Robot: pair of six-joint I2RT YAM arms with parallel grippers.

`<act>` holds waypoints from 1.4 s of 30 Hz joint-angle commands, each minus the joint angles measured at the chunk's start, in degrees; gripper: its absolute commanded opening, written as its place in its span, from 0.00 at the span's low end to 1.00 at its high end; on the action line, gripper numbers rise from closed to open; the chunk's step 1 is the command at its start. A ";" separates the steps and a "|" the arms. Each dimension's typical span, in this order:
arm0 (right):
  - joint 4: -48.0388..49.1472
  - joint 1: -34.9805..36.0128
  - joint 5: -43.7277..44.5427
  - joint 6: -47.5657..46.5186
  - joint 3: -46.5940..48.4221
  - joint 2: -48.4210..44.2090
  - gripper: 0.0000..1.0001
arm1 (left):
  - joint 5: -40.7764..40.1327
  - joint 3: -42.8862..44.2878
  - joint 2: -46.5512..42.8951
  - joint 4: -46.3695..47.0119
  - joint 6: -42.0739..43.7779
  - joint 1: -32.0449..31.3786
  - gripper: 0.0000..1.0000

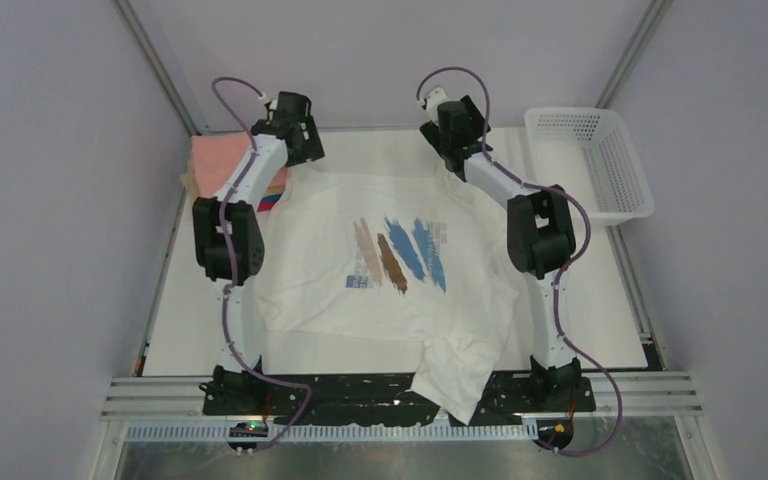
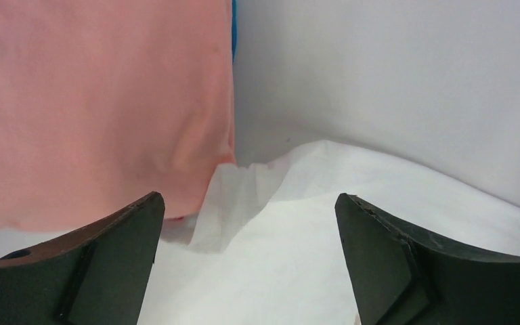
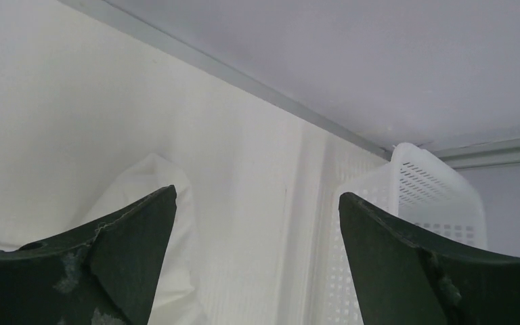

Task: Fold and stack the t-shirts
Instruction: Flatten out the tshirt

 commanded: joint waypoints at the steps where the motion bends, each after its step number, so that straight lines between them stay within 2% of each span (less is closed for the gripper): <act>1: -13.92 -0.47 -4.80 23.40 -2.20 -16.61 0.95 | 1.65 -5.21 -12.14 1.28 -0.60 -1.55 1.00; 4: -21.89 -0.75 -8.32 32.39 -5.58 -20.30 0.95 | 1.77 -12.35 -17.38 2.51 -1.08 -2.81 1.00; 10: -30.23 -3.16 -15.85 36.03 -5.94 -19.60 0.95 | 5.54 -28.48 -25.91 7.59 -2.38 -4.38 1.00; 13: -34.47 -4.01 -16.84 32.93 -1.19 -16.08 0.95 | 7.45 -33.70 -27.77 9.65 -3.05 -4.40 1.00; 15: -36.75 -4.37 -20.08 26.59 2.12 -12.76 0.98 | 8.41 -35.67 -27.89 10.02 -3.07 -4.40 1.00; 20: -44.78 -4.65 -23.16 19.67 12.54 -3.67 0.96 | 11.83 -38.03 -25.98 10.89 -3.14 -4.40 1.00; 24: -46.25 -4.96 -19.25 15.45 17.35 1.06 0.96 | 12.18 -38.10 -23.79 10.33 -3.47 -4.33 1.00; 34: -44.37 -5.24 -23.13 3.40 18.58 5.36 0.87 | 8.65 -38.18 -21.88 8.91 -3.40 -4.31 1.00; 38: -44.70 -5.28 -22.59 2.00 19.96 7.15 0.81 | 7.94 -37.91 -21.04 8.50 -3.47 -4.31 1.00; 42: -44.89 -5.34 -22.98 1.47 21.78 8.96 0.66 | 7.78 -37.75 -20.64 8.12 -3.49 -4.31 1.00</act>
